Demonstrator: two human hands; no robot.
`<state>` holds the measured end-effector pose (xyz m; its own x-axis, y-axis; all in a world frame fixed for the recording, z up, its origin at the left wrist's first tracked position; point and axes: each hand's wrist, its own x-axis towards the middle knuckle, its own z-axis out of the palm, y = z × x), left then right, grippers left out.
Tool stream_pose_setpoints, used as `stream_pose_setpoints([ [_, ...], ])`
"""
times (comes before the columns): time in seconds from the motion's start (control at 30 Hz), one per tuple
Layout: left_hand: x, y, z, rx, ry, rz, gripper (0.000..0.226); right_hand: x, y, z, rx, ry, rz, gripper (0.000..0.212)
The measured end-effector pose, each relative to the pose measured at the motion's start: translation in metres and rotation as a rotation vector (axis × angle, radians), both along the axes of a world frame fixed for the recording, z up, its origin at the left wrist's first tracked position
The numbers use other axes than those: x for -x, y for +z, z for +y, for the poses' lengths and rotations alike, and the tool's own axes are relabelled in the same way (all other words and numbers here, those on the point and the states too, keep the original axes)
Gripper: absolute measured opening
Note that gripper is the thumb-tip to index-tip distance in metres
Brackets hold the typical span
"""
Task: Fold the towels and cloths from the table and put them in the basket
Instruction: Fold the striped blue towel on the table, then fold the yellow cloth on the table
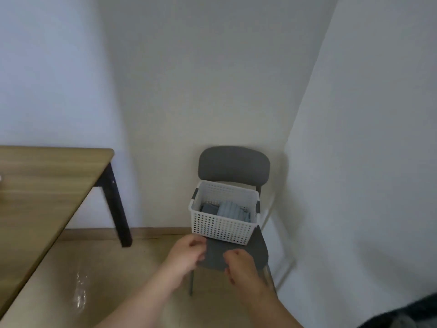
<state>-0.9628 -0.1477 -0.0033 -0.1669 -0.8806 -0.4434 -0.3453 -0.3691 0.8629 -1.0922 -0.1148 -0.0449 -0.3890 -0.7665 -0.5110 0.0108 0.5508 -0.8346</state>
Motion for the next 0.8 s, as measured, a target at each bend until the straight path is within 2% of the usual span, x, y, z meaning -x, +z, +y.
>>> stream_pose_setpoints([
  [0.17, -0.067, 0.009, 0.079, 0.004, 0.010, 0.036, 0.016, -0.062, 0.010, 0.080, 0.055, -0.048, 0.014, 0.031],
  [0.3, -0.137, 0.004, 0.148, 0.007, -0.028, 0.039, 0.017, -0.133, 0.010, 0.154, 0.003, -0.079, 0.019, 0.024],
  [0.53, -0.240, -0.018, 0.271, -0.034, -0.048, -0.033, 0.014, -0.242, 0.018, 0.293, -0.096, -0.107, -0.097, 0.009],
  [0.8, -0.315, -0.027, 0.388, -0.024, -0.008, -0.046, 0.018, -0.315, 0.019, 0.419, -0.057, -0.088, -0.126, 0.012],
])
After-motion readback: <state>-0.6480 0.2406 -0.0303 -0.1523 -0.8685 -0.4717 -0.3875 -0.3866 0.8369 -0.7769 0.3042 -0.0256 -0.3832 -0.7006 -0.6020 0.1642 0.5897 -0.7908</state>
